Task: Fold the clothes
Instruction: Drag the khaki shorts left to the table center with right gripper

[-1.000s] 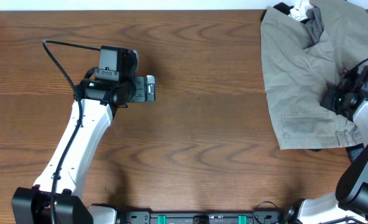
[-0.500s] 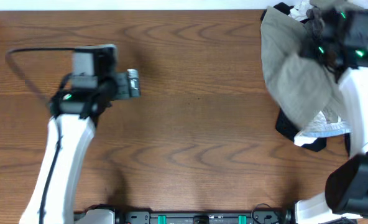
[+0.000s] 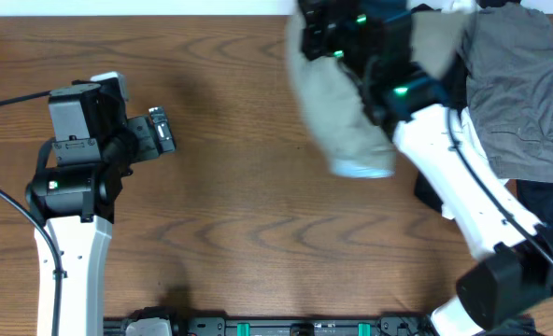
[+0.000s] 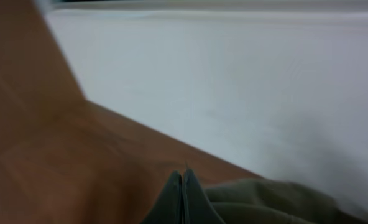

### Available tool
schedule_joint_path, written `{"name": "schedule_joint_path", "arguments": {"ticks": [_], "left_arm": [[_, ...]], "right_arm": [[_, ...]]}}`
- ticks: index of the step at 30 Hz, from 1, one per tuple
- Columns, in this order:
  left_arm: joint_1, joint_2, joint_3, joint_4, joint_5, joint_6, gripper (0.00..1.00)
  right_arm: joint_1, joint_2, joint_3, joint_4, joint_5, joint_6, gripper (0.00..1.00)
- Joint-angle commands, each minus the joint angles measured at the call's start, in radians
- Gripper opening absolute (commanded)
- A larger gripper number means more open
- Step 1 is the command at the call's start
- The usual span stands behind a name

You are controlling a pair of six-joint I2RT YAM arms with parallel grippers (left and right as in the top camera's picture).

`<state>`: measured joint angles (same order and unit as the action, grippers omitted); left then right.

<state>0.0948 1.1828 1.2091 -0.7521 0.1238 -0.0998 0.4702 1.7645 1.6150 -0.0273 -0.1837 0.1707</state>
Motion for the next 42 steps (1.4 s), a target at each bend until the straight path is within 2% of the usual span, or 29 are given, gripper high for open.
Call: {"name": "schedule_joint_path", "arguments": {"ticks": [1, 8, 10, 12, 13, 14, 15, 18, 24, 30, 36, 40, 42], "left_arm": [[0.027, 0.0, 0.022, -0.023, -0.01, 0.017, 0.98], [0.039, 0.001, 0.022, -0.068, -0.012, 0.017, 0.98], [0.031, 0.002, 0.022, -0.082, -0.011, 0.025, 0.98], [0.013, 0.002, 0.022, -0.093, -0.001, 0.041, 0.98], [0.002, 0.002, 0.022, -0.096, -0.001, 0.044, 0.98], [-0.009, 0.002, 0.022, -0.098, -0.001, 0.047, 0.98], [-0.022, 0.002, 0.022, -0.102, -0.001, 0.047, 0.98], [-0.064, 0.002, 0.022, -0.127, -0.001, 0.047, 0.98], [-0.205, 0.008, 0.019, -0.192, 0.077, 0.058, 0.98], [-0.383, 0.064, -0.024, -0.258, 0.072, 0.04, 0.98], [-0.433, 0.211, -0.059, -0.256, -0.063, -0.069, 0.98], [-0.433, 0.336, -0.059, -0.249, -0.069, -0.117, 1.0], [-0.433, 0.395, -0.059, -0.249, -0.069, -0.163, 0.95]], "right_arm": [[0.054, 0.047, 0.016, 0.026, 0.0, 0.061, 0.01], [0.084, 0.096, 0.016, 0.03, 0.0, 0.061, 0.01], [0.08, 0.114, 0.016, 0.037, 0.0, 0.061, 0.04], [0.074, 0.14, 0.016, 0.06, 0.0, 0.06, 0.44], [0.072, 0.15, 0.016, 0.066, 0.0, 0.06, 0.75], [0.068, 0.151, 0.016, 0.064, 0.0, 0.054, 0.93], [0.06, 0.15, 0.016, 0.053, -0.001, 0.049, 0.99], [0.022, 0.111, 0.034, -0.06, -0.016, 0.048, 0.99], [-0.095, 0.018, 0.063, -0.489, -0.035, -0.036, 0.99], [-0.159, 0.014, 0.054, -0.85, -0.061, -0.083, 0.99], [-0.107, 0.014, 0.021, -0.898, -0.068, -0.142, 0.99], [-0.047, 0.026, -0.006, -0.895, -0.063, -0.179, 0.99], [-0.019, 0.043, -0.02, -0.892, -0.043, -0.185, 0.98]]}}
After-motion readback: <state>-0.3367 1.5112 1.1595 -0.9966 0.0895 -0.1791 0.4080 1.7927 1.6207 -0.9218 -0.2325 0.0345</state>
